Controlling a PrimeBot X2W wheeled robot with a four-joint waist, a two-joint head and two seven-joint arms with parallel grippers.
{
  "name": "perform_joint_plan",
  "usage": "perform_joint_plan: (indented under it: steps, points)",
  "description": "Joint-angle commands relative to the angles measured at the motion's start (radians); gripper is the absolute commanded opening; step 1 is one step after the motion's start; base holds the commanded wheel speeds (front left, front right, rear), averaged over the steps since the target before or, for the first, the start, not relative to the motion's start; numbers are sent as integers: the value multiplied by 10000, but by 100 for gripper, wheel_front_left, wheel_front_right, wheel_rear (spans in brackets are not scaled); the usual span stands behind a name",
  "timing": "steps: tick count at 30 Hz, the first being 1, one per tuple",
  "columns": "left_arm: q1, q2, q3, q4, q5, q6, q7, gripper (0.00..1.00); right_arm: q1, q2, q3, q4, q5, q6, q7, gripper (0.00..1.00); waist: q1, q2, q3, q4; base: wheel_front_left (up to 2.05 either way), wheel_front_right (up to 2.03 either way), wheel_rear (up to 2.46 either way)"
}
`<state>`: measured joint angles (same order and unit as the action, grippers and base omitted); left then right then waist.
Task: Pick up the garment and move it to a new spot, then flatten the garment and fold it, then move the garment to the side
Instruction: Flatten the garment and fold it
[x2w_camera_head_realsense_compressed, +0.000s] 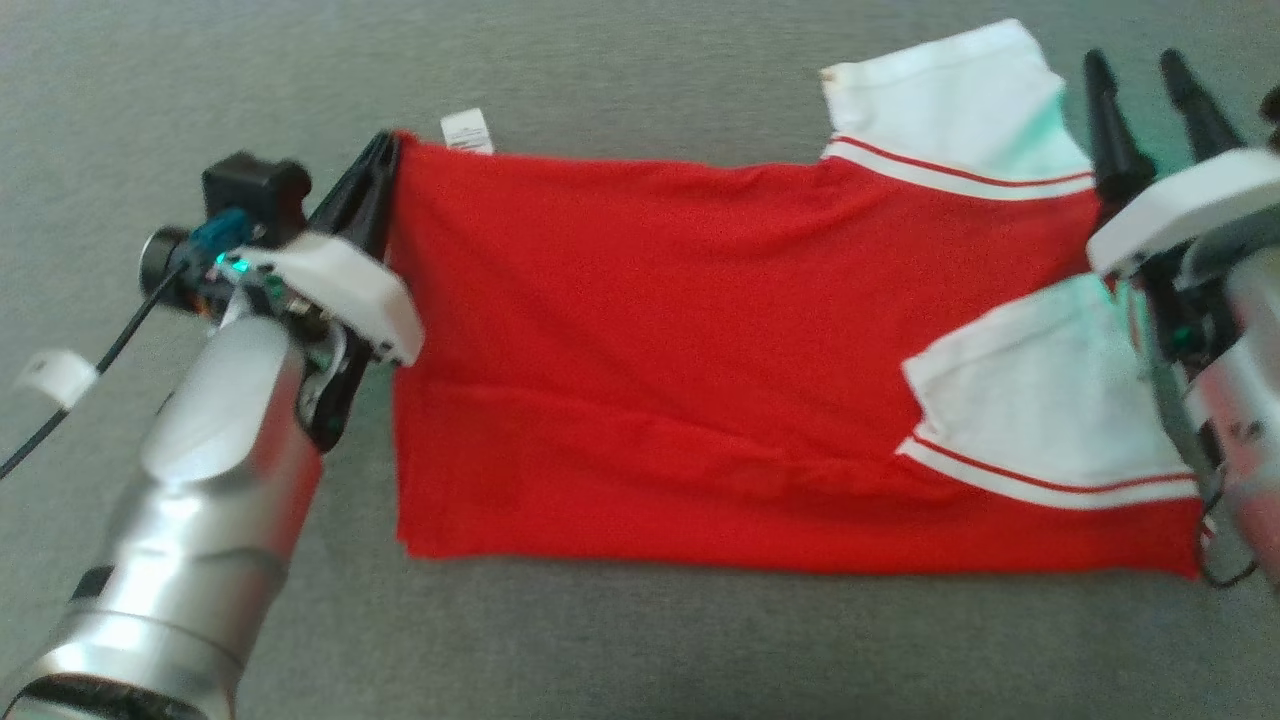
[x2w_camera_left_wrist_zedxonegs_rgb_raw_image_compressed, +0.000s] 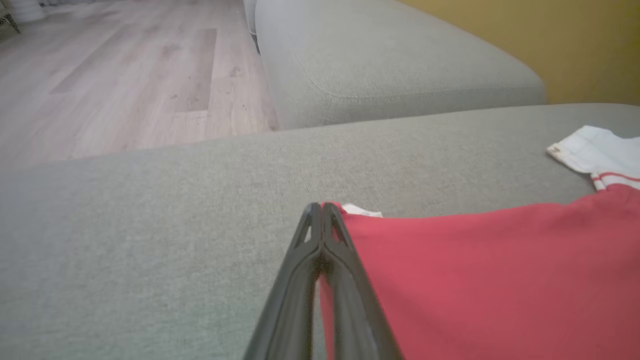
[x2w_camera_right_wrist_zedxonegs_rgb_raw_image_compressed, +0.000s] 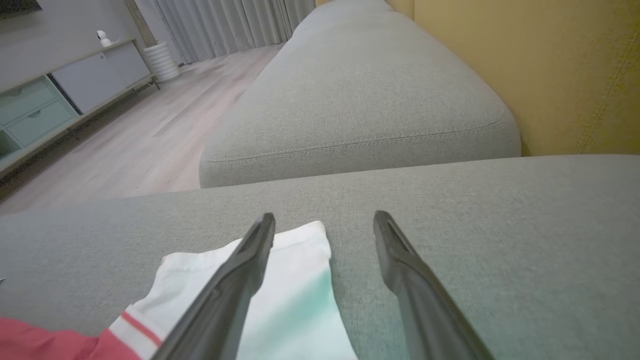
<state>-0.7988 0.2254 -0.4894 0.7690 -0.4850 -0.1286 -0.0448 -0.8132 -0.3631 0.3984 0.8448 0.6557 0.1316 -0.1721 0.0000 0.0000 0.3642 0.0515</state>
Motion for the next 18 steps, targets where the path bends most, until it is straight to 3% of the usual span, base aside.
perform_joint_plan:
  steps: [1, 9, 18]
  points:
    - [-510, 231, 173, -381, 96, 71, -158, 0, -315, -145, 166, -5, -118, -9, 109, 100, 0, 0, 84, 520, 0, 0, 0]
    - [-712, -688, -695, -967, 285, 33, -176, 0, -1521, -708, 278, 2000, -597, -9, 1131, 100, 0, 0, 381, 1753, 0, 0, 0]
    - [-842, -1069, -1082, -788, 150, 9, -395, 0, -2299, -821, 561, 3436, -1145, -9, 1728, 99, 0, 0, 628, 2121, 0, 0, 0]
